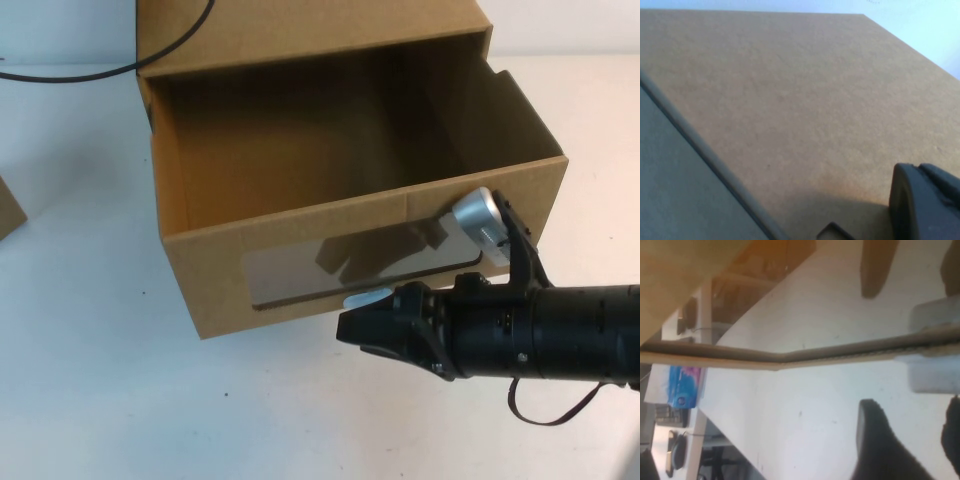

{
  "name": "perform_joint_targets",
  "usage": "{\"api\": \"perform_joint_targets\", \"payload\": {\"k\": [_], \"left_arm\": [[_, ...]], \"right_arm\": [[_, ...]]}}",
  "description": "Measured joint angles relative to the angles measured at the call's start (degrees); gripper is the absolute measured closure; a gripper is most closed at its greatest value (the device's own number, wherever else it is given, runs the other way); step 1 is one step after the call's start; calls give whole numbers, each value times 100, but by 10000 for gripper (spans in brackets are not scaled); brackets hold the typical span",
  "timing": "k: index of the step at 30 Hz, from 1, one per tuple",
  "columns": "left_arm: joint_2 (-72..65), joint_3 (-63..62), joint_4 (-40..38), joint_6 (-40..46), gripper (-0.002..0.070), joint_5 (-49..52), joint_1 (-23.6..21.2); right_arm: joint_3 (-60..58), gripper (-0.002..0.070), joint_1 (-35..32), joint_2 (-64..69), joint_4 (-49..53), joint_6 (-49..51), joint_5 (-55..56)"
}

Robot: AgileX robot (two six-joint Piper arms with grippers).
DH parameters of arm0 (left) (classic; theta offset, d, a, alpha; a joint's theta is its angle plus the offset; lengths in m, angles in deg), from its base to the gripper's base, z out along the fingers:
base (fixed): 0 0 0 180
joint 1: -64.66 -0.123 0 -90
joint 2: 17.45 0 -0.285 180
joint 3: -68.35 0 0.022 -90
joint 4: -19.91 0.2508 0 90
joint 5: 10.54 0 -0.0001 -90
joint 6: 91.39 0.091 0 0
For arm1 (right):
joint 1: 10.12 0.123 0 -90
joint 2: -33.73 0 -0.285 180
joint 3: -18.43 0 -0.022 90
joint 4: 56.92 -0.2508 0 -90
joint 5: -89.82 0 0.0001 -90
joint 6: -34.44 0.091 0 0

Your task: Open the shoe box

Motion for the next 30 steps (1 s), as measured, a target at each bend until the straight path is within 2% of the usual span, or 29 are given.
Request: {"api": "perform_joint_targets", "payload": {"k": [22, 25, 30], "left_arm": [[-9, 0, -8, 22, 681, 0, 0], [-9, 0, -14, 22, 681, 0, 0], [-9, 0, -28, 43, 681, 0, 0]], "right_arm": [[0, 414, 0, 0, 0, 108, 676], [9, 454, 0, 0, -13, 207, 717], [27, 615, 8, 0, -96, 271, 717]]}}
